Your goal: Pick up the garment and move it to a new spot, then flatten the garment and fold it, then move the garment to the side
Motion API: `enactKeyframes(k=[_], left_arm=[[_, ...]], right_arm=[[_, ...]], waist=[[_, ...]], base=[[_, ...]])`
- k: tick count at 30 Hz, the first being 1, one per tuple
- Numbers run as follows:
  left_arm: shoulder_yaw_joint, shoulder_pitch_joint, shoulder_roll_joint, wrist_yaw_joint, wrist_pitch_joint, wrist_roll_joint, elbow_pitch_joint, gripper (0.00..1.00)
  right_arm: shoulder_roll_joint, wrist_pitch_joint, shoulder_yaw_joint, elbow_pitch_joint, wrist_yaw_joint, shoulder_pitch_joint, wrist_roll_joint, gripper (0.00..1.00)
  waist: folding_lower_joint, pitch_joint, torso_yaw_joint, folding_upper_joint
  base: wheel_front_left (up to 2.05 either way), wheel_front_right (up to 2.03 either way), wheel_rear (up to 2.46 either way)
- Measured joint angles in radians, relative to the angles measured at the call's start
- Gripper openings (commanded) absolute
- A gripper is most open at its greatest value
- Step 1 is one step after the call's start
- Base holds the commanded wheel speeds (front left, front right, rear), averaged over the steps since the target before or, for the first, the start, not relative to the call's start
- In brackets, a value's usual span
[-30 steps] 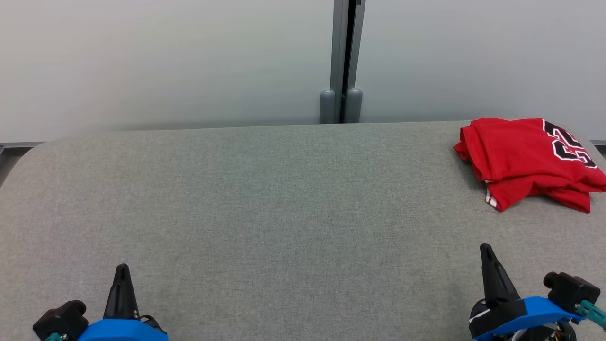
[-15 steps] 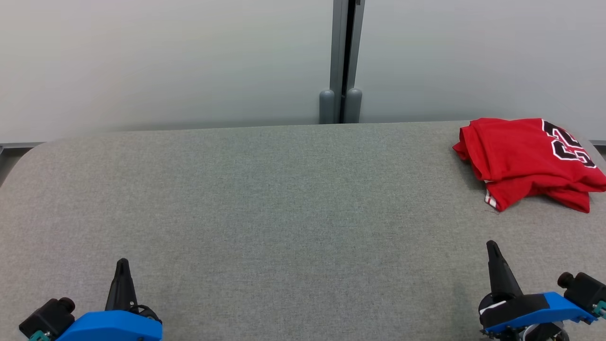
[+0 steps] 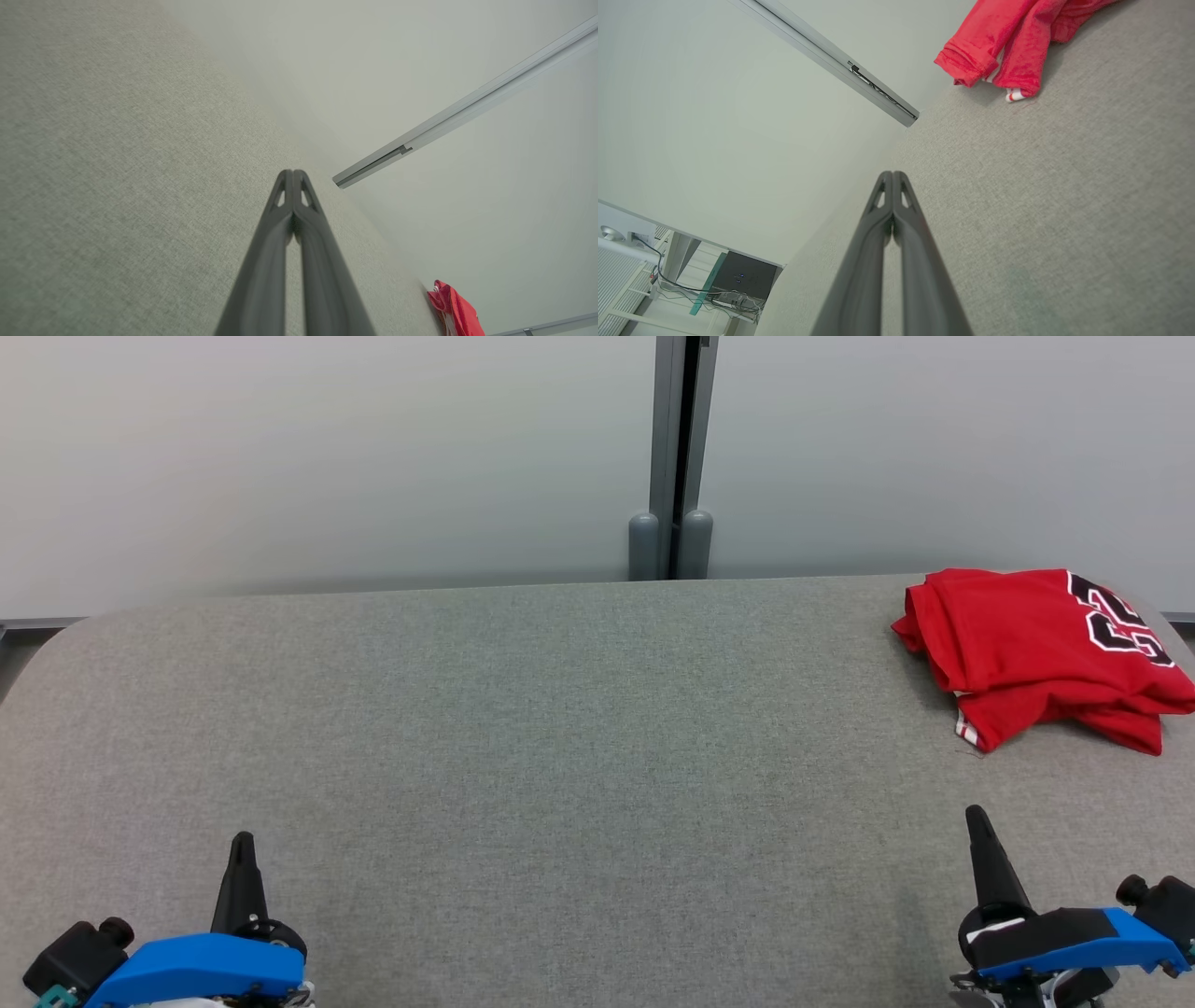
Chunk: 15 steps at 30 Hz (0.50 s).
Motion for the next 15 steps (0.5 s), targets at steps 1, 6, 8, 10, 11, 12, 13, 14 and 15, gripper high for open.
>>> enactKeyframes(k=[1,6,8,10,11,12,13,14,15], left_arm=[[0.002,-0.001,0.000,0.000,0.002,-0.011,0.000,0.00],[0.009,-0.014,-0.003,-0.003,0.018,-0.071,-0.004,0.00],[0.010,-0.014,-0.005,-0.003,0.023,-0.096,-0.005,0.00],[0.012,-0.015,-0.007,-0.005,0.029,-0.118,-0.006,0.00],[0.012,-0.015,-0.007,-0.007,0.030,-0.129,-0.007,0.00],[0.013,-0.016,-0.008,-0.009,0.034,-0.139,-0.008,0.00],[0.013,-0.017,-0.009,-0.009,0.037,-0.151,-0.009,0.00],[0.014,-0.018,-0.009,-0.009,0.039,-0.163,-0.009,0.00],[0.014,-0.019,-0.010,-0.010,0.042,-0.173,-0.010,0.00]], right_arm=[[0.000,0.004,-0.001,-0.002,0.000,0.000,0.011,0.00],[0.000,0.018,-0.004,-0.009,0.000,-0.001,0.070,0.00],[0.000,0.026,-0.005,-0.012,0.000,-0.002,0.094,0.00],[0.000,0.031,-0.006,-0.014,0.000,-0.002,0.116,0.00],[0.000,0.034,-0.007,-0.015,0.000,-0.002,0.125,0.00],[0.000,0.035,-0.007,-0.016,0.000,-0.002,0.135,0.00],[0.000,0.039,-0.008,-0.018,0.000,-0.002,0.147,0.00],[0.000,0.040,-0.009,-0.019,0.000,-0.002,0.159,0.00],[0.000,0.044,-0.010,-0.020,0.000,-0.003,0.170,0.00]], waist=[[0.0000,0.000,0.000,0.0000],[0.0000,0.000,-0.001,0.0000],[0.0000,0.000,-0.001,0.0000],[0.0000,0.000,-0.001,0.0000],[0.0000,-0.001,-0.001,0.0000],[0.0000,-0.001,-0.001,0.0000],[0.0000,-0.001,-0.001,0.0000],[0.0000,-0.001,-0.001,0.0000],[0.0000,-0.001,-0.001,0.0000]], base=[[0.00,0.00,0.00],[0.00,0.00,0.00],[0.00,0.00,0.00],[0.00,0.00,0.00],[0.00,0.00,0.00],[0.00,0.00,0.00],[0.00,0.00,0.00],[0.00,0.00,0.00],[0.00,0.00,0.00]])
